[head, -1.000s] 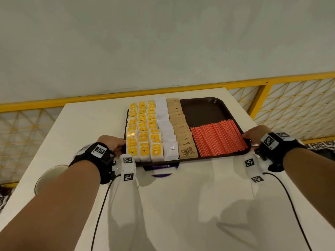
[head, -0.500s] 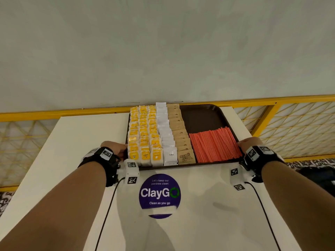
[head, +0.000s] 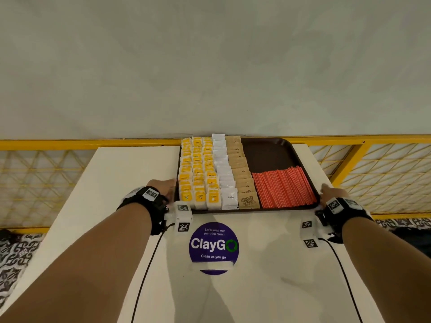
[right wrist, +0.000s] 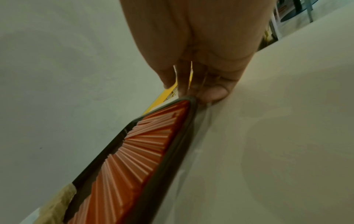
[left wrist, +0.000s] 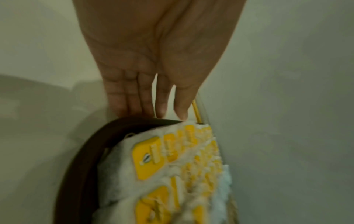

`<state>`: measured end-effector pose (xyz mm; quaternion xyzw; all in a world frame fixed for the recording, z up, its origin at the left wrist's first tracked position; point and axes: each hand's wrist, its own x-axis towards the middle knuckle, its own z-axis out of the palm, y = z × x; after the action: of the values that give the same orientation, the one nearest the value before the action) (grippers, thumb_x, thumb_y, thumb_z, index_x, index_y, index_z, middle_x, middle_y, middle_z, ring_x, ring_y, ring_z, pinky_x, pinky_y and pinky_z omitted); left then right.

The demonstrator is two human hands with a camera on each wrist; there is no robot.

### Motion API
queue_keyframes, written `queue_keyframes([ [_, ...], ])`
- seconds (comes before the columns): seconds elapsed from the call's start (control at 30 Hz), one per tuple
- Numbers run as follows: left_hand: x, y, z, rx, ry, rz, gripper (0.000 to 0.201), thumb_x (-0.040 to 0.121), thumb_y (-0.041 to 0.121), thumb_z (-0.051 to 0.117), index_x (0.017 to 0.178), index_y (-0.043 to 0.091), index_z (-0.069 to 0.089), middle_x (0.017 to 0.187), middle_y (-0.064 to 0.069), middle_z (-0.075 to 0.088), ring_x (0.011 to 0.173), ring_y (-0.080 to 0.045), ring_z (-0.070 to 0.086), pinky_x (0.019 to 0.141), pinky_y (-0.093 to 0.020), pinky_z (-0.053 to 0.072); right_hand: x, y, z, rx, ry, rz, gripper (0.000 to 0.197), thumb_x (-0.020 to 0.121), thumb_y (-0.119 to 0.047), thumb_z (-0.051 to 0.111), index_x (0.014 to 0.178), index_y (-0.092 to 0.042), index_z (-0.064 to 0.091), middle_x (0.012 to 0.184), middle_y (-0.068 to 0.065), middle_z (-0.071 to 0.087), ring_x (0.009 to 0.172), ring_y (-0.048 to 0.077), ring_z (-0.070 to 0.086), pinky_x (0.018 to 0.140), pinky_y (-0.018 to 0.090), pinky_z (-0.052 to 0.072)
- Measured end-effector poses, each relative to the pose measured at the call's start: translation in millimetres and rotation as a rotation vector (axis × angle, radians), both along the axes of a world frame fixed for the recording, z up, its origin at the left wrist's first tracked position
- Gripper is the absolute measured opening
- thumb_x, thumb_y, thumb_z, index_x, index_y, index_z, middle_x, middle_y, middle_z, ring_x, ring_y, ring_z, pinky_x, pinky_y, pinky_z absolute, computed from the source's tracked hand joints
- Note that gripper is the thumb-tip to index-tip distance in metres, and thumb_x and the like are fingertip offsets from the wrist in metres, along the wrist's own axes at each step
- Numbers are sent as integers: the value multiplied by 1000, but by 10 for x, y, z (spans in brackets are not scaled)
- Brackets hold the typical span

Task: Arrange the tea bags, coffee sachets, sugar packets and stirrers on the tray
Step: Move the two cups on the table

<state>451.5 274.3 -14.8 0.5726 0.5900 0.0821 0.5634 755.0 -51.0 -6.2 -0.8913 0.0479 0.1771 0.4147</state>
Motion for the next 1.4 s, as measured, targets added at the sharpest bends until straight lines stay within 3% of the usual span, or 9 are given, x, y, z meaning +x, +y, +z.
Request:
queue_keyframes([
  [0.1,-255,-129,475,205,-25,-58,38,97,26,51,123,-1,57,129,-21,56,119,-36,54,97,-37,42,-408,5,251,32,-142,21,39,99,-21,44,128,3,52,128,25,55,117,39,52,94,40,41],
  [0.2,-884,-356,928,299,-105,-216,33,95,20,55,125,7,57,126,-8,56,120,-26,50,103,-34,37,-1064,89,463,131,-279,220,32,97,-13,46,122,4,59,122,26,59,112,36,54,95,40,40],
  [0.33,-2065,-672,1193,292,193,-569,61,73,46,73,127,27,51,124,2,49,120,-17,43,99,-31,37,-2039,347,439,161,-187,700,21,90,-2,58,109,-9,66,115,11,64,101,18,55,87,26,39],
  [0.43,-2721,-860,1054,279,433,-701,103,45,63,66,139,29,37,138,-2,42,127,-23,39,104,-35,36,-2815,610,386,113,-120,1028,25,86,-1,62,107,-15,65,112,8,64,104,22,59,89,24,41],
  [0.53,-3076,-1016,756,306,626,-714,128,52,62,80,150,18,11,152,-9,14,140,-30,19,113,-40,25,-3461,988,355,74,-185,1250,40,85,-11,66,124,-14,59,120,8,60,114,25,54,101,36,40],
  [0.73,-3220,-1124,388,377,487,-606,123,53,47,87,146,14,13,141,-4,26,129,-24,36,108,-35,35,-4326,1894,406,-329,-343,1636,87,81,-25,70,150,-25,17,156,-1,18,138,27,26,110,46,30],
  [0.9,-3219,-1093,344,363,293,-540,120,60,35,86,148,17,7,143,-4,29,130,-20,35,107,-30,33,-4482,2295,325,-563,-456,1788,94,79,-33,73,149,-30,11,153,2,16,134,33,27,104,50,35],
  [1.07,-3129,-1007,310,374,220,-549,106,65,29,81,148,25,15,143,1,32,132,-21,31,106,-32,33,-4248,2346,349,-603,-304,1669,94,61,-10,80,130,-45,27,132,4,24,118,35,34,93,53,46],
  [1.4,-2630,-727,235,313,169,-570,94,57,25,78,137,34,31,131,3,42,123,-21,42,100,-44,41,-3285,1538,576,-721,-423,1845,80,79,1,62,141,-36,30,149,3,15,131,33,26,102,43,41],
])
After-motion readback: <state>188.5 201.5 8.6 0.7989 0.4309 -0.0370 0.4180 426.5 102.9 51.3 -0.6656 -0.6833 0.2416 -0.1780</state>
